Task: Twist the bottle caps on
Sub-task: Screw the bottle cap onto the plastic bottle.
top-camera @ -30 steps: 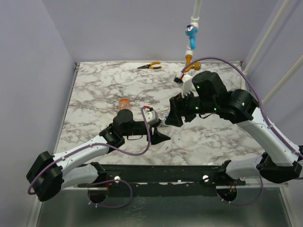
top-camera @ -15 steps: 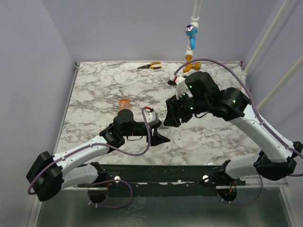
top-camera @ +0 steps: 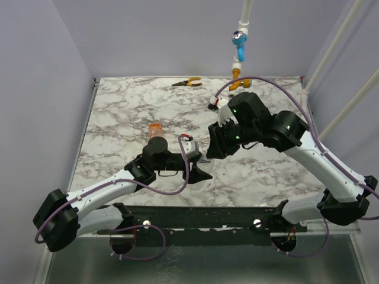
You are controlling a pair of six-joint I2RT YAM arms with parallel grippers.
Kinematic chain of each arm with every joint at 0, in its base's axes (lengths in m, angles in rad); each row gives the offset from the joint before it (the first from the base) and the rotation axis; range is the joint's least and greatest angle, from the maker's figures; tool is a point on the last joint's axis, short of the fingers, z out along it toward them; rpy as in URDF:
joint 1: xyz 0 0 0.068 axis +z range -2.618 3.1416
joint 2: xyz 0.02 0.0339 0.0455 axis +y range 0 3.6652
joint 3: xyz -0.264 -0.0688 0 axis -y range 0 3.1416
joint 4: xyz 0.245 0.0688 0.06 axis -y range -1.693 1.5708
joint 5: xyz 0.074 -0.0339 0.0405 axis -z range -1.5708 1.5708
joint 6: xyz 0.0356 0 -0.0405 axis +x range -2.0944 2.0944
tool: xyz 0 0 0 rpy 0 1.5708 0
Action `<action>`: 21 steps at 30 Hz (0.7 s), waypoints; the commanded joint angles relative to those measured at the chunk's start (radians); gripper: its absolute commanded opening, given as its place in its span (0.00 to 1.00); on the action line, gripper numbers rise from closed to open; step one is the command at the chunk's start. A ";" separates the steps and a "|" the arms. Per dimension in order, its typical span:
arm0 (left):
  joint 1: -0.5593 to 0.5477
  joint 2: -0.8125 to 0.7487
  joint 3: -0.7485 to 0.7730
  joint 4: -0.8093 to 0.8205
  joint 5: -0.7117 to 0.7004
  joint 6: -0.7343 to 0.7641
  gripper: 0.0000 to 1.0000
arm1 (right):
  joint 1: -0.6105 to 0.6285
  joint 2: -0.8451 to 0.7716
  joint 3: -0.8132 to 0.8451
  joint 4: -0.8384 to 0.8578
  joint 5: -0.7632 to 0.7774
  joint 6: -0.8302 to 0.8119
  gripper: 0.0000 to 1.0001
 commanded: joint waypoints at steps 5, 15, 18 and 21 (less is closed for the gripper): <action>0.004 0.010 0.008 0.075 0.009 -0.072 0.39 | 0.011 -0.051 -0.075 0.079 0.031 0.032 0.32; 0.006 0.004 -0.036 0.270 -0.006 -0.198 0.39 | 0.012 -0.098 -0.160 0.197 0.023 0.061 0.31; 0.009 0.009 -0.044 0.318 0.005 -0.229 0.39 | 0.012 -0.109 -0.172 0.217 0.032 0.063 0.31; 0.011 0.015 -0.048 0.340 0.014 -0.246 0.39 | 0.013 -0.115 -0.183 0.231 0.046 0.061 0.30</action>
